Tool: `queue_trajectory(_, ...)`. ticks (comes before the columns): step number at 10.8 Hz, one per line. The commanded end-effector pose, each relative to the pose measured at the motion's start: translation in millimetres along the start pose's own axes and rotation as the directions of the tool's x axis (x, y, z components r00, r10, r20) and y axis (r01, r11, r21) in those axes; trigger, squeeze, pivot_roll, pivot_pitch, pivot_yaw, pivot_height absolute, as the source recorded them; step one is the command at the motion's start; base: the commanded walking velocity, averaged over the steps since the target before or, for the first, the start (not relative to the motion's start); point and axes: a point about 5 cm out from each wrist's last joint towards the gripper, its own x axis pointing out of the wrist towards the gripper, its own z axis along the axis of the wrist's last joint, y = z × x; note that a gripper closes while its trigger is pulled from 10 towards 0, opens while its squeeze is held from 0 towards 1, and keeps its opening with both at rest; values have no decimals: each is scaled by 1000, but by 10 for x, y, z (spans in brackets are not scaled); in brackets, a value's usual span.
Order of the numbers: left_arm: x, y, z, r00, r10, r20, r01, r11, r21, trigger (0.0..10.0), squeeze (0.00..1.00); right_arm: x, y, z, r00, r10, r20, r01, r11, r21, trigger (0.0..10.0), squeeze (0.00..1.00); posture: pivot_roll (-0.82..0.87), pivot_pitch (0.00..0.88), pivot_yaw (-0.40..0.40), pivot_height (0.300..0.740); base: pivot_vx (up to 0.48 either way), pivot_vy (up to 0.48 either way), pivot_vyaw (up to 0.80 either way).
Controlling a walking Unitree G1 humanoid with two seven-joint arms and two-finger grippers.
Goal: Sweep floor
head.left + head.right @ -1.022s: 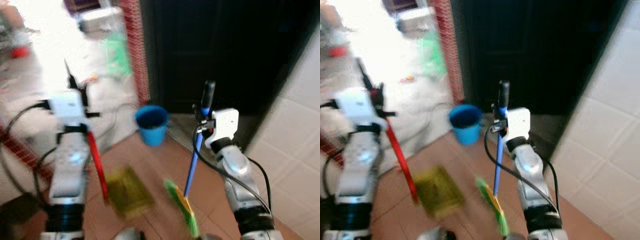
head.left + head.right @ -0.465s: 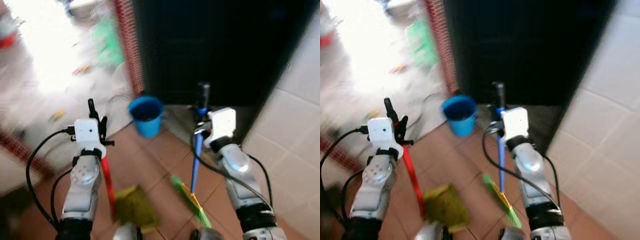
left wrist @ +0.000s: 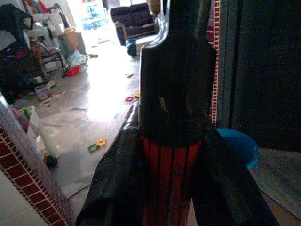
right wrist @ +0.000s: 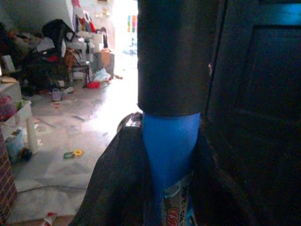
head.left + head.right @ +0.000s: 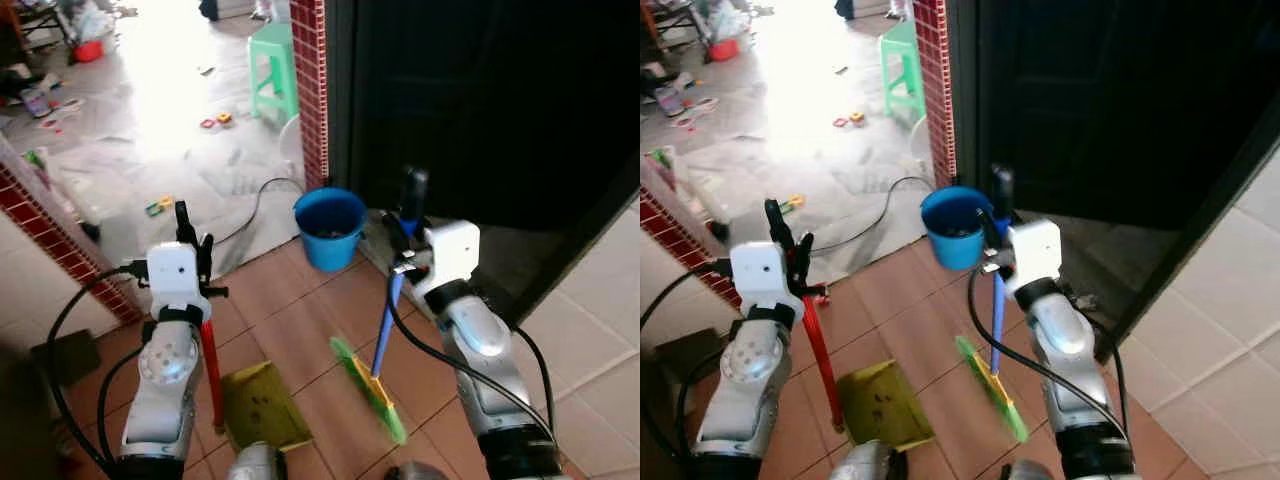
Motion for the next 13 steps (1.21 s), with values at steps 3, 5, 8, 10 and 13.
queue_trajectory(3, 361, 150, 415, 986, 39, 160, -45, 998, 37, 10000, 0, 362, 34, 280, 991, 88, 98, -88, 996, -5, 10000, 0, -18, 0, -17, 740, 0, 0, 469)
queue_trajectory(5, 234, 243, 318, 982, 130, 133, -131, 991, -3, 10000, 0, 297, 75, 231, 994, 77, 79, -78, 997, 14, 10000, 0, -33, 0, -24, 740, 0, 0, 619)
queue_trajectory(8, 306, 197, 334, 984, 90, 155, -99, 994, 47, 10000, 0, 211, 128, 159, 995, 68, 68, -69, 997, 20, 10000, 0, -43, 0, 20, 740, 0, 0, 0)
queue_trajectory(10, 276, 133, 356, 987, 44, 153, -48, 999, 20, 10000, 0, 380, -2, 283, 993, 17, 113, -13, 999, -31, 10000, 0, -91, 0, 31, 740, 0, 0, 0)
queue_trajectory(13, 274, -60, 262, 993, -29, 118, 28, 1000, 6, 10000, 0, 361, -226, 300, 985, -123, 118, 131, 989, -63, 10000, 0, -83, 0, 61, 740, 0, 0, 0)
